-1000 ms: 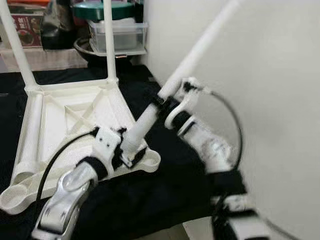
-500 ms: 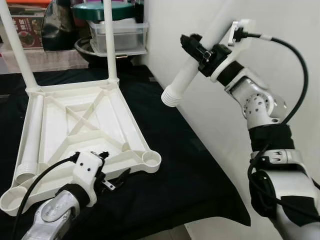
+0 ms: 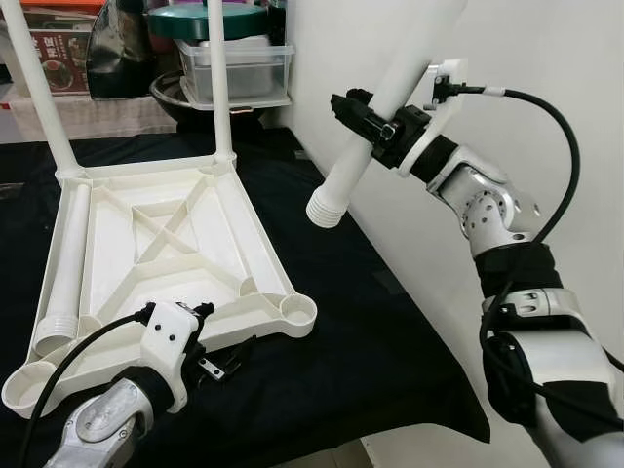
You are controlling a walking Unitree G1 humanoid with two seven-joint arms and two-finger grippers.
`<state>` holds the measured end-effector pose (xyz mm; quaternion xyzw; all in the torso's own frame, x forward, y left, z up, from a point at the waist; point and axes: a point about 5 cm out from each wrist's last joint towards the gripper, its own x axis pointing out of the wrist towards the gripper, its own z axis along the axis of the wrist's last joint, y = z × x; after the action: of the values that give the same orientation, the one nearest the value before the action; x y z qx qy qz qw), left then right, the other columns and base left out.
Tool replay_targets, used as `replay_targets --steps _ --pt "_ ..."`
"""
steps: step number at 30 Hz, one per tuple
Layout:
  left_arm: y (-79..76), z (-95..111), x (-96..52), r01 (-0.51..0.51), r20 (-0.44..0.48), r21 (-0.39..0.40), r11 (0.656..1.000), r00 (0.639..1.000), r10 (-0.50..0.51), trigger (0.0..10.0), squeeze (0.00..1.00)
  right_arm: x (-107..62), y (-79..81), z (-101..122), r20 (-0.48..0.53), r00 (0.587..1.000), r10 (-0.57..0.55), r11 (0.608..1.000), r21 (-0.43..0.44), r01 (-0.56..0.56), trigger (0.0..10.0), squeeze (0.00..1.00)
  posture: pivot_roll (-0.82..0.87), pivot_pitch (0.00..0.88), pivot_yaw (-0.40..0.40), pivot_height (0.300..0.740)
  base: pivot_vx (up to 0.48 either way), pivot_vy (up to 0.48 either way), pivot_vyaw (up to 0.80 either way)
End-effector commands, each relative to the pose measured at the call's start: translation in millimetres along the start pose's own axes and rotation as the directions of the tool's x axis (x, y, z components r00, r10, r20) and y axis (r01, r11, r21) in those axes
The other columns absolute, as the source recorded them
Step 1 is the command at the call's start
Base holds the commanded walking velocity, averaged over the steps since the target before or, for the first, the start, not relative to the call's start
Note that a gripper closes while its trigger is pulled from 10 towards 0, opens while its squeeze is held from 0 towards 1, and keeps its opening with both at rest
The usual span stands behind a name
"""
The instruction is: Building children table
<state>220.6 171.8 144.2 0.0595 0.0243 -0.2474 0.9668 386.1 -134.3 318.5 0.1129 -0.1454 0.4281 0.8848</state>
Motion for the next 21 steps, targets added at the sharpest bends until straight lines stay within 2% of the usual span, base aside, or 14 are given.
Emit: replay_targets --steps 1,6,10,13,15,21 --pt "-2.6 -1.1 -1.7 0.013 -0.014 -0.005 1.000 1.000 -0.013 10.0 0.00 2.2 1.0 2.3 0.004 1.000 0.013 1.000 -0.022 -0.013 0.0 0.00 0.18 0.000 -0.116 0.740 0.000 0.000 0.00" --pt "-2.4 -3.0 -4.0 0.009 -0.026 -0.012 1.000 1.000 -0.010 10.0 0.00 2.2 2.7 -3.8 -0.015 1.000 0.027 0.999 -0.032 -0.028 0.0 0.00 0.18 0.000 -0.117 0.740 0.000 0.000 0.00" --pt "-0.8 -10.4 -12.3 -0.003 -0.073 -0.014 1.000 0.997 0.002 10.0 0.00 0.4 15.0 -32.7 -0.119 0.988 0.095 0.989 -0.098 -0.107 0.0 0.00 0.19 0.000 -0.117 0.740 0.000 0.000 0.00" --pt "-0.4 -11.5 -14.0 -0.006 -0.082 -0.001 1.000 0.997 0.005 10.0 0.00 -0.2 18.0 -39.2 -0.143 0.984 0.110 0.987 -0.101 -0.125 0.0 0.00 0.19 0.000 -0.118 0.740 0.000 0.000 0.00" --pt "6.7 -13.8 -20.6 -0.055 -0.100 0.017 0.998 0.993 0.056 10.0 0.00 0.4 20.5 -52.9 -0.202 0.975 0.095 0.984 -0.131 -0.123 0.0 0.00 0.19 0.000 -0.118 0.740 0.000 0.000 0.00" --pt "21.6 -22.0 -33.2 -0.158 -0.157 0.043 0.987 0.974 0.162 10.0 0.00 1.7 21.8 -64.2 -0.231 0.970 0.078 0.982 -0.150 -0.115 0.0 0.00 0.21 0.000 -0.128 0.740 0.000 0.000 0.00"
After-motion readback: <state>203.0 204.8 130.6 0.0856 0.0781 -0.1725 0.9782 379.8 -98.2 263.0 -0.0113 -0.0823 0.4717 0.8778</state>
